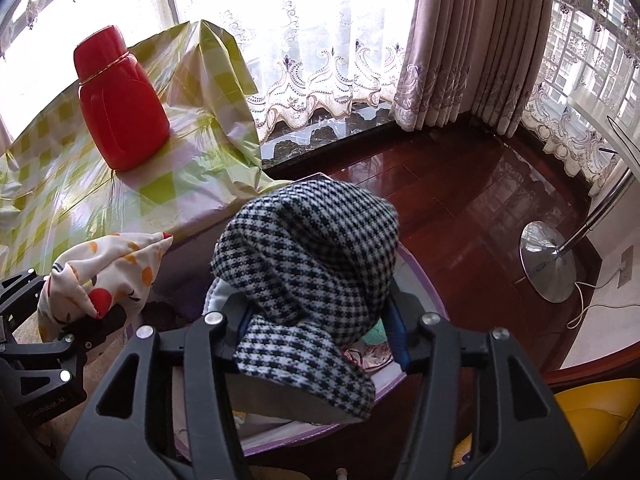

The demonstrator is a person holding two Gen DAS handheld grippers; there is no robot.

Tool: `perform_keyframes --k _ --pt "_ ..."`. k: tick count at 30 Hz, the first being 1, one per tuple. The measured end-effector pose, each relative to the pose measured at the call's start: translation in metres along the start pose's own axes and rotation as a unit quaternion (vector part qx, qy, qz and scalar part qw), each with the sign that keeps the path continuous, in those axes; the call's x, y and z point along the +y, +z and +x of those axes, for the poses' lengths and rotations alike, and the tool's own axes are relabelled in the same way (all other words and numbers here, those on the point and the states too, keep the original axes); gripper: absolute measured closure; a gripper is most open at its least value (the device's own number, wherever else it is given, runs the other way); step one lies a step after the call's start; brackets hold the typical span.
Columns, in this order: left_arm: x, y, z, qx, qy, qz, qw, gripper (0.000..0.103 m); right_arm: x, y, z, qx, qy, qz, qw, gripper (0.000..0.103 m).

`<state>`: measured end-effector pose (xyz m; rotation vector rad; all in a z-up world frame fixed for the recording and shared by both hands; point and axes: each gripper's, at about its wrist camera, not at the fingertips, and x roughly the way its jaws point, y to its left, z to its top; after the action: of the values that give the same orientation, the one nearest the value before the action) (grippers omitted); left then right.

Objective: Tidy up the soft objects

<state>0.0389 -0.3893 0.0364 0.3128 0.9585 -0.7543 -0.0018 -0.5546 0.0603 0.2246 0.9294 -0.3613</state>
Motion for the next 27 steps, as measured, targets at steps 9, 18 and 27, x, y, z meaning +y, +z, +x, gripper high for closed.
perform_keyframes --k 9,18,27 --pt "0.012 -0.010 0.008 0.029 -0.036 -0.051 0.9977 0.038 0.000 -0.006 -0.007 0.000 -0.019 0.002 1.000 0.031" --pt "0.034 -0.051 -0.012 0.050 -0.087 -0.151 0.9835 0.038 0.017 -0.026 -0.024 0.014 -0.028 -0.008 0.999 0.028" --pt "0.038 -0.068 -0.016 0.051 -0.071 -0.167 0.9820 0.035 0.036 -0.037 -0.026 0.018 -0.017 -0.020 0.999 0.028"
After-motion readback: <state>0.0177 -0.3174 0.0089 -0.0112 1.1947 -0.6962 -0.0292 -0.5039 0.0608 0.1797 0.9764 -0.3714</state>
